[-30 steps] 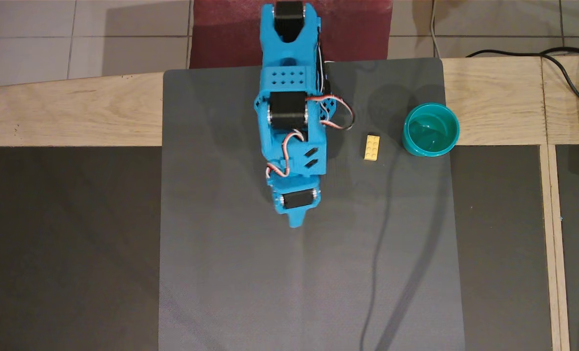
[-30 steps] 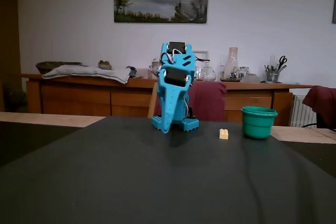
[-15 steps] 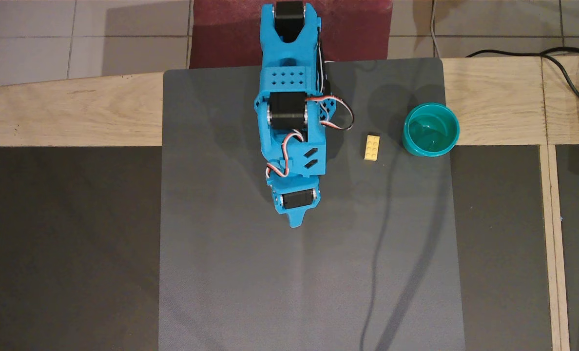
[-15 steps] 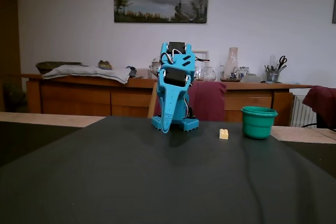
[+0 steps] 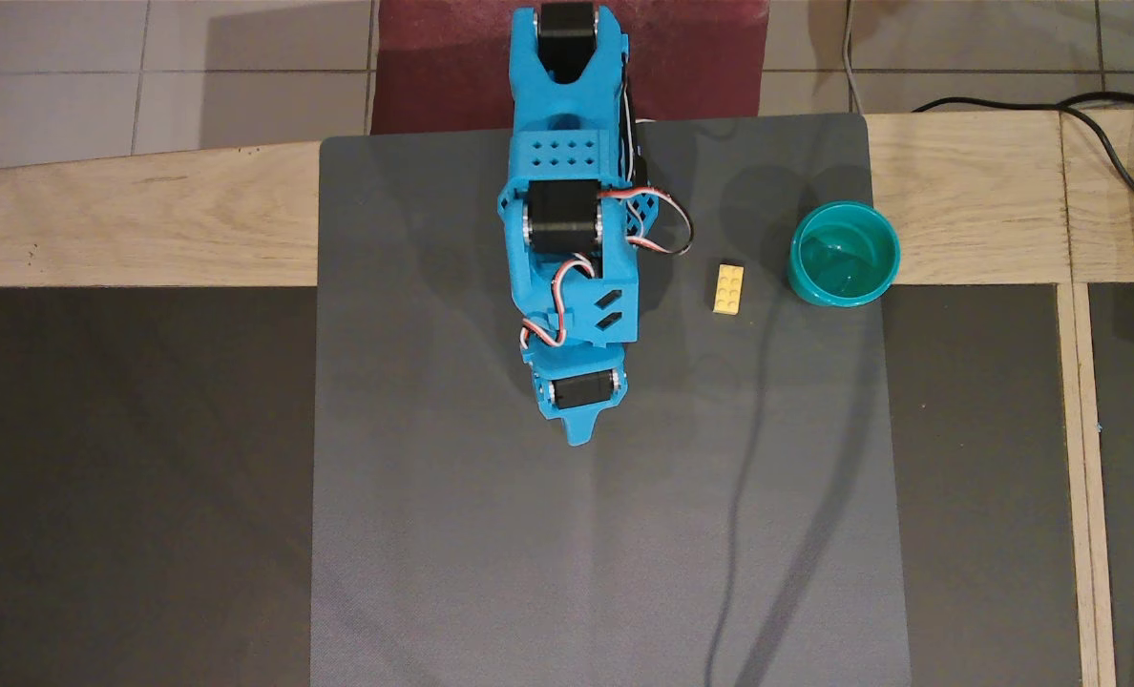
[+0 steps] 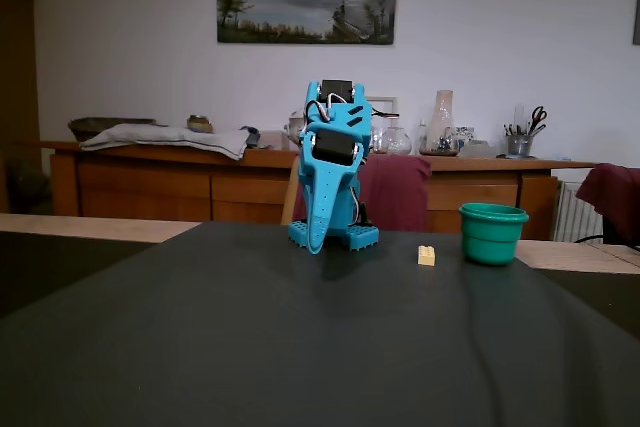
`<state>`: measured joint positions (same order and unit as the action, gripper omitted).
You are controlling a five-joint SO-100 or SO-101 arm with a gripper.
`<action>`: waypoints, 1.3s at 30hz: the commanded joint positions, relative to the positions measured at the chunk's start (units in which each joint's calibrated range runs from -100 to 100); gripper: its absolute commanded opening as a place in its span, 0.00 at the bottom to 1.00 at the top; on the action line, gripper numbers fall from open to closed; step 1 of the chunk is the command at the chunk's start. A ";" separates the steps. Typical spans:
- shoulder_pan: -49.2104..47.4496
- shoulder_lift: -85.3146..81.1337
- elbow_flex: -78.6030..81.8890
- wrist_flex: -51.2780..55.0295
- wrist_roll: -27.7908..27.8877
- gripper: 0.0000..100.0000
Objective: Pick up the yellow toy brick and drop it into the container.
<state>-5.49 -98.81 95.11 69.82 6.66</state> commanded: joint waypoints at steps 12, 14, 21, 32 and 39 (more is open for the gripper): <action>-2.36 0.58 -11.35 1.39 7.29 0.00; -4.91 0.75 -15.32 3.88 8.60 0.00; -12.65 20.23 -31.21 8.23 8.91 0.00; -27.50 70.23 -55.76 18.19 8.91 0.00; -37.02 79.42 -54.94 17.83 9.96 0.00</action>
<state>-39.05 -20.10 41.55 87.42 16.50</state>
